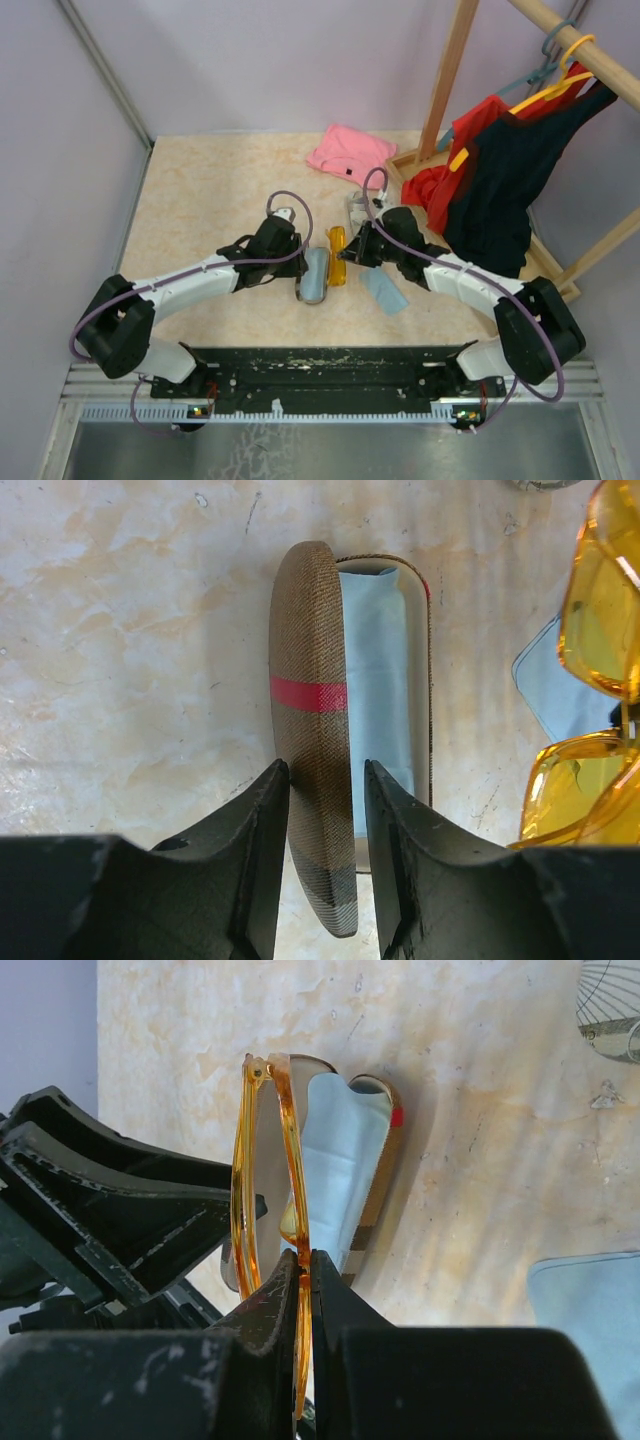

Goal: Organize the sunglasses
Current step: Place the sunglasses in the sunglasses case.

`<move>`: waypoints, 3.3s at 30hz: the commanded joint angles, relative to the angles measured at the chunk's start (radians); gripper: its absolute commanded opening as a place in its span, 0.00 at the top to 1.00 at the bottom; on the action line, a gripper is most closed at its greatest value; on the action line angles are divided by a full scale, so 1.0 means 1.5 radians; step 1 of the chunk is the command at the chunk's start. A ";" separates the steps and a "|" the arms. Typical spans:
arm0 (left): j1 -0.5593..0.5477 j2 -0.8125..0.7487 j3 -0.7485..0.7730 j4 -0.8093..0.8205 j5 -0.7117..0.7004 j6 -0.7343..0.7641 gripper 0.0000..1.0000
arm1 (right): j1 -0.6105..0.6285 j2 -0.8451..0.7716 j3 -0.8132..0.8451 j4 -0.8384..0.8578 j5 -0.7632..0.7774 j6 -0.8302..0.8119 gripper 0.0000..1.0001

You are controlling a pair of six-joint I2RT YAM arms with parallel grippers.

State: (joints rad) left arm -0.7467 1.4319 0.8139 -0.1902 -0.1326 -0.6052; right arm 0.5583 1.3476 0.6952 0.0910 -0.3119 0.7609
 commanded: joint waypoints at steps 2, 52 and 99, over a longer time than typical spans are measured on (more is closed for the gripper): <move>-0.006 -0.017 -0.005 0.021 0.019 0.007 0.58 | 0.012 0.022 0.006 0.068 -0.013 0.026 1.00; -0.006 -0.024 -0.012 0.031 0.027 0.017 0.58 | 0.102 0.236 0.093 0.080 0.065 0.082 1.00; -0.006 -0.022 -0.009 0.029 0.022 0.020 0.58 | 0.103 0.129 0.134 -0.090 0.207 -0.033 0.73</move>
State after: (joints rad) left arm -0.7513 1.4109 0.8009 -0.1631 -0.1001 -0.5858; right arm 0.7071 1.5990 0.8589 -0.0132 -0.0738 0.7563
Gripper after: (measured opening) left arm 0.419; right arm 0.267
